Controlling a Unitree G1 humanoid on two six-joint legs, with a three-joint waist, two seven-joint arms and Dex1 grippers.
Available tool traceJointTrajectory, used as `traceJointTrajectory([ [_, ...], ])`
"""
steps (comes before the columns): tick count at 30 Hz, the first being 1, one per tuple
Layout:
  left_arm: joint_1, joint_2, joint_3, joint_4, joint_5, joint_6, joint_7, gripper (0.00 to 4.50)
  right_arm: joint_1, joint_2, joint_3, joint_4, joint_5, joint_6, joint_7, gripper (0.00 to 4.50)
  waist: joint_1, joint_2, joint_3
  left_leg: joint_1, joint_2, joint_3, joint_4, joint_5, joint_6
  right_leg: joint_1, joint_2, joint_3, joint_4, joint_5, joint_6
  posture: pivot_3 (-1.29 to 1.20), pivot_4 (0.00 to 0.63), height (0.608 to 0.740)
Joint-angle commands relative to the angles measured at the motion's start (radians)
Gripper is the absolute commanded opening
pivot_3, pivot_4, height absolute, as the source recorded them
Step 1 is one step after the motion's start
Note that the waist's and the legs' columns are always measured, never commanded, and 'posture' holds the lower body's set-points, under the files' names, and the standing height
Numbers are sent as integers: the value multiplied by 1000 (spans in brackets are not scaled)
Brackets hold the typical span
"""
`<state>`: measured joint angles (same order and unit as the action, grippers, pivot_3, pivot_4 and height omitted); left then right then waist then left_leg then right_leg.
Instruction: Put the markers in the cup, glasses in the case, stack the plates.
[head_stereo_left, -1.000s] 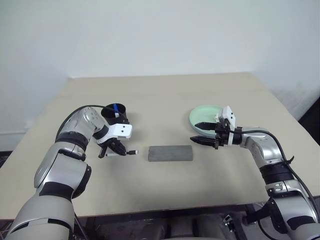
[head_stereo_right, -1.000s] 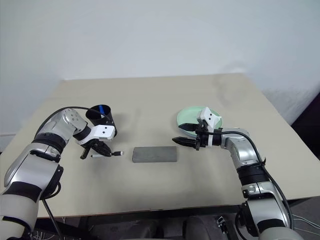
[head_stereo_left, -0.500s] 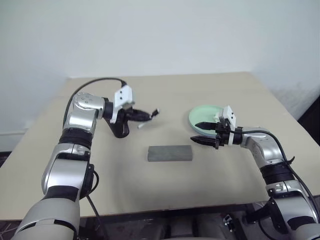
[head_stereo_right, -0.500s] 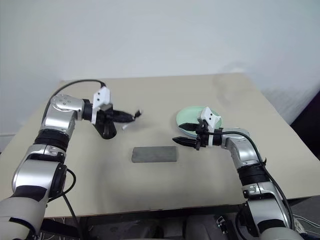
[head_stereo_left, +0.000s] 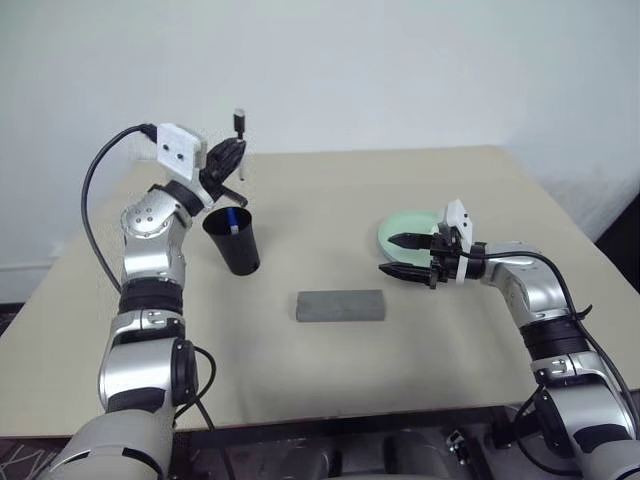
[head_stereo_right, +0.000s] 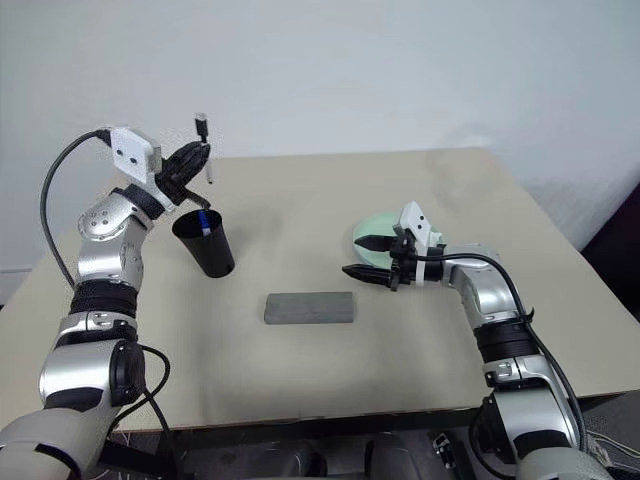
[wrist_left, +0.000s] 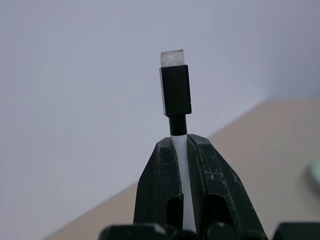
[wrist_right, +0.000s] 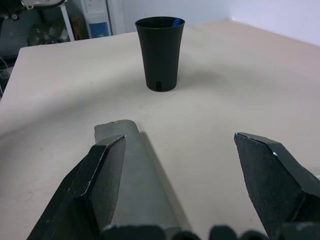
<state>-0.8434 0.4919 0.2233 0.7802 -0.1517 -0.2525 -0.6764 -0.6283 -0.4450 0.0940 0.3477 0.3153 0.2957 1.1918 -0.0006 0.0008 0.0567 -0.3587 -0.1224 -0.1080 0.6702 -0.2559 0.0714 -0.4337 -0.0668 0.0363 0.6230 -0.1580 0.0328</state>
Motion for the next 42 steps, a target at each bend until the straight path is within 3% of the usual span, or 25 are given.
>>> traceJointTrajectory([
  [1,12,13,40,28,-5,-70,89,35,-36,3,-21,-28,18,-22,5,3763,0,0,0,0,0,0,0,0,0,0,0,0,0,0,0,0,0,740],
  [13,89,-47,47,99,-52,-158,77,35,-31,4,-23,-29,18,-23,4,3763,6,-1,-1,0,0,0,0,0,0,0,0,-1,-1,0,0,0,0,740],
  [36,146,-90,37,53,-72,-95,106,35,-16,3,-25,-40,20,-22,-6,3763,6,-1,-1,1,0,0,0,0,0,2,0,-1,0,0,0,0,0,740],
  [42,159,-92,37,36,-76,-83,110,1708,-15,4,-23,-42,20,-19,-7,3763,6,-1,-1,3,0,0,0,0,0,4,0,-1,0,0,0,0,0,740],
])
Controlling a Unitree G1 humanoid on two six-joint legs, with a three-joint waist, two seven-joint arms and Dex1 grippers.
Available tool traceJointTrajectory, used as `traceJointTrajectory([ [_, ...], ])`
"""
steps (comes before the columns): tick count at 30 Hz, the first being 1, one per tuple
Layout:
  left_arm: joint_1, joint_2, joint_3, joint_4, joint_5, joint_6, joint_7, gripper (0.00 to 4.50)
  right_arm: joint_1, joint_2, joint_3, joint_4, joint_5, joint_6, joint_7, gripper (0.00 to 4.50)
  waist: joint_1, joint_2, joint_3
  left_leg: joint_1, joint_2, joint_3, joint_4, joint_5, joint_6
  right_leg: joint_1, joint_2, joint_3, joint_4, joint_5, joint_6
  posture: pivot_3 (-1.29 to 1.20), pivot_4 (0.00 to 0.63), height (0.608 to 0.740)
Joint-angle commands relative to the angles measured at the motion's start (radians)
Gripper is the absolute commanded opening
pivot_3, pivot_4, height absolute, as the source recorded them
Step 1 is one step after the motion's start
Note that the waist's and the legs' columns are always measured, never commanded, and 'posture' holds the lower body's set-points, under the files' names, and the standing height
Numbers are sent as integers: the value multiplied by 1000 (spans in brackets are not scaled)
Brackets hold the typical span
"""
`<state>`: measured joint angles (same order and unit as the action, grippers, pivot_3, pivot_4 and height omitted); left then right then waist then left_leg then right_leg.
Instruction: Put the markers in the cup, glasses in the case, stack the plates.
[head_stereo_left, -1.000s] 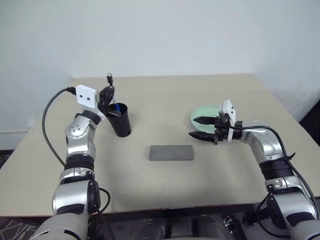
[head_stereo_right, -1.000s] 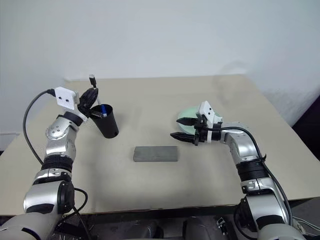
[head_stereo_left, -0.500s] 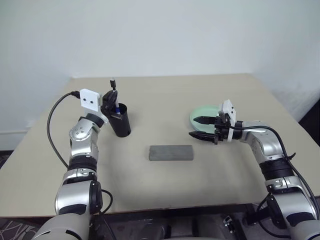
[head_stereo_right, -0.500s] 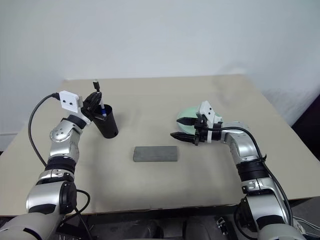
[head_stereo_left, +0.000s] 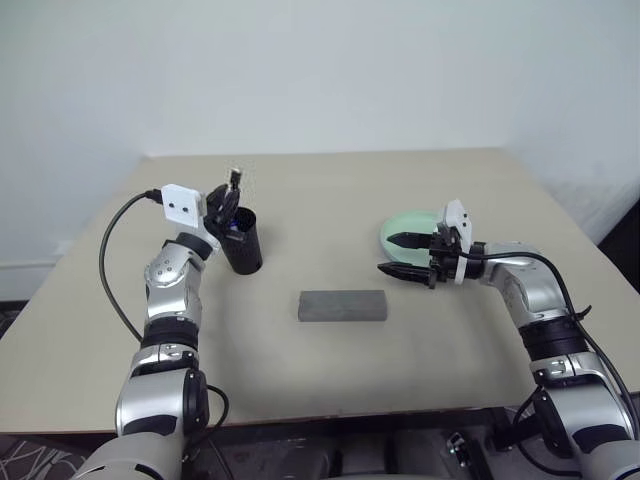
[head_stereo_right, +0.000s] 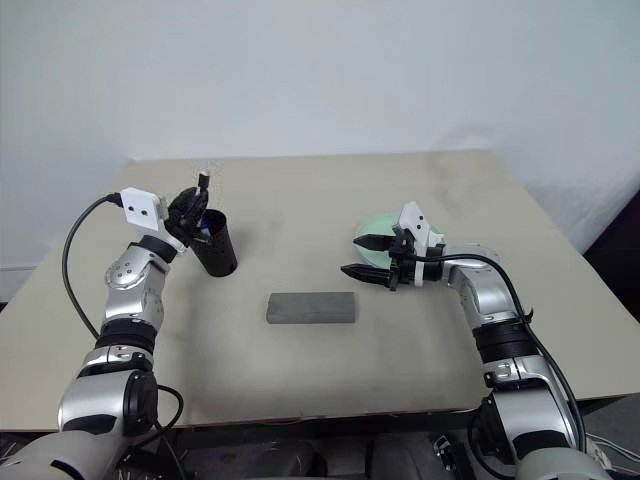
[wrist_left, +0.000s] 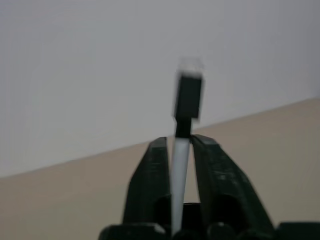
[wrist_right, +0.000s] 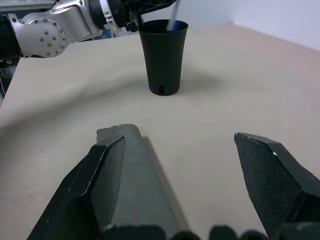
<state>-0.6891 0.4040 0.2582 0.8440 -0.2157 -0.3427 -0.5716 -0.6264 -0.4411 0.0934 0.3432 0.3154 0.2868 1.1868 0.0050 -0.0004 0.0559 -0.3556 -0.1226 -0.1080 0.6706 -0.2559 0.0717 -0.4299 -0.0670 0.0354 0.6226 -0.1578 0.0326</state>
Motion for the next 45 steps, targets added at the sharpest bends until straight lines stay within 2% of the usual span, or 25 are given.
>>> traceJointTrajectory([
  [1,5,-3,2,-31,-12,8,6,2054,-17,0,-22,-37,19,-11,-2,3763,0,0,0,0,0,0,0,0,0,0,0,0,0,0,0,0,0,740],
  [5,6,-1,-2,-47,-8,5,5,3365,-18,1,-22,-34,19,-12,-2,3763,0,0,0,1,0,0,0,0,0,2,0,0,0,0,0,0,0,740],
  [15,-11,16,7,-85,-22,16,-6,3365,-17,5,-22,-34,19,-13,-6,3763,0,0,0,1,0,0,0,0,0,1,0,0,-1,0,0,0,0,740],
  [21,23,46,-3,-263,-99,140,-129,3365,-14,9,-22,-26,18,-19,-6,3763,-1,0,0,-1,0,0,0,0,0,0,0,0,-1,0,0,0,0,740],
  [27,206,124,-55,-600,-184,368,-276,3365,2,31,-34,7,9,-41,-46,3763,-7,0,0,0,1,0,-3,0,0,-1,0,0,-1,0,0,0,0,740],
  [33,415,155,-86,-810,-199,495,-301,3365,70,12,-63,2,14,-54,-74,3763,-4,1,1,1,1,0,-3,0,0,0,1,1,-1,0,0,0,0,740],
  [39,493,110,-95,-789,-158,465,-251,3365,130,-15,-97,29,18,-57,-81,3763,0,2,1,3,1,0,-3,0,0,2,1,1,-1,-1,0,0,0,740],
  [45,479,53,-97,-688,-109,385,-198,3365,126,-48,-126,141,-5,-103,-84,3763,0,2,1,5,3,1,-3,0,0,4,1,0,-1,-1,0,0,0,740],
])
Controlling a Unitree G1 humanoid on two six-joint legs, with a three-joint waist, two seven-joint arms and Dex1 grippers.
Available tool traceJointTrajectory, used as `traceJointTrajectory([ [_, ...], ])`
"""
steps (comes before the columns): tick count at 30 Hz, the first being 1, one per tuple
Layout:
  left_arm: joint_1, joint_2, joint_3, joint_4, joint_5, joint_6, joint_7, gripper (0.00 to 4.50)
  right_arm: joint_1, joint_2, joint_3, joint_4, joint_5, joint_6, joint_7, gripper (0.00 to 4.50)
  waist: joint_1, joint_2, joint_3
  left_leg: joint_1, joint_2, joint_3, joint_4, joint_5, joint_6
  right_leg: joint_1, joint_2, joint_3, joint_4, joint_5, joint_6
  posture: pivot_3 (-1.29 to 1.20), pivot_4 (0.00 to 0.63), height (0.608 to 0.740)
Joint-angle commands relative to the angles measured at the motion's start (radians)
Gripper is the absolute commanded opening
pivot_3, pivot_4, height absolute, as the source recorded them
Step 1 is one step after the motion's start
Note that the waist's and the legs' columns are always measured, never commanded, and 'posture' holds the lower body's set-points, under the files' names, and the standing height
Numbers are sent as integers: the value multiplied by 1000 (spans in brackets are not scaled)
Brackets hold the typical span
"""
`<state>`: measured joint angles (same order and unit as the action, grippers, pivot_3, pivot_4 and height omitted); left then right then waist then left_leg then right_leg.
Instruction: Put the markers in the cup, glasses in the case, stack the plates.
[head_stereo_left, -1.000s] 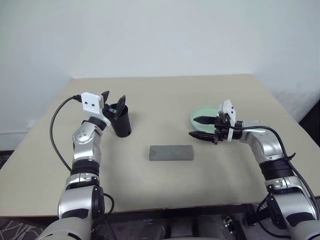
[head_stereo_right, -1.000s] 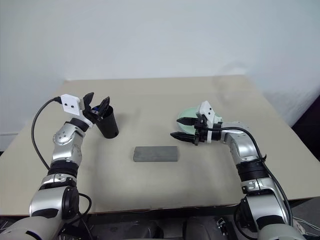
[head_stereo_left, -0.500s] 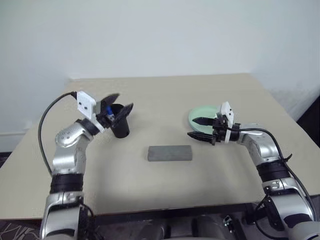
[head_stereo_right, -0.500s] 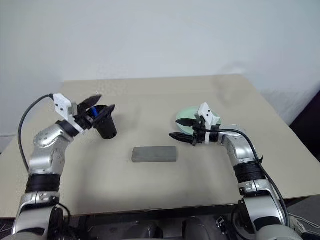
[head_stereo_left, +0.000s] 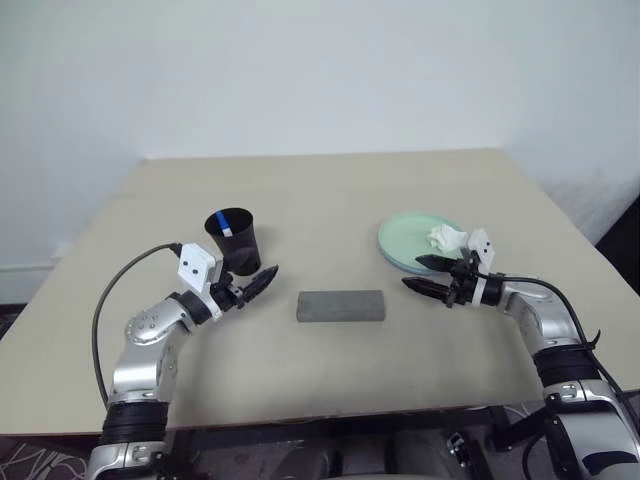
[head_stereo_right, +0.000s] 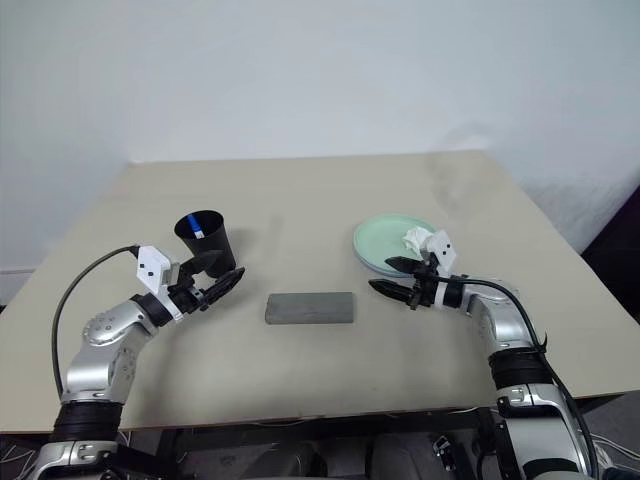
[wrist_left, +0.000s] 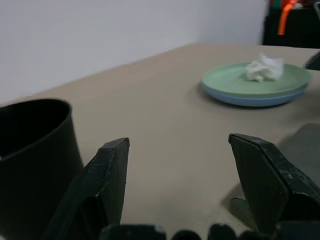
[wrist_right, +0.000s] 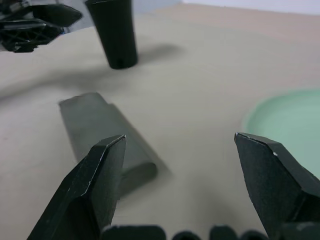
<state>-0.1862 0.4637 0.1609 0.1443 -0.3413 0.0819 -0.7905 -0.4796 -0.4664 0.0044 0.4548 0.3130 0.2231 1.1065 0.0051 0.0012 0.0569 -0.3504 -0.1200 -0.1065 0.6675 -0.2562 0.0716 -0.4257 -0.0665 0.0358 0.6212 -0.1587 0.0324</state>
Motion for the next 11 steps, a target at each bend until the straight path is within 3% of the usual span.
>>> traceJointTrajectory([
  [1,-24,-12,-1,24,23,-49,23,3365,-26,-26,-42,44,0,-47,-2,3763,0,0,0,0,0,1,0,0,0,0,0,0,0,0,0,0,0,740],
  [11,22,-58,-23,37,45,-96,66,3365,0,-44,-57,26,10,-36,-12,3763,0,0,0,-1,1,3,-1,0,1,-1,-1,1,-1,0,0,0,0,740],
])
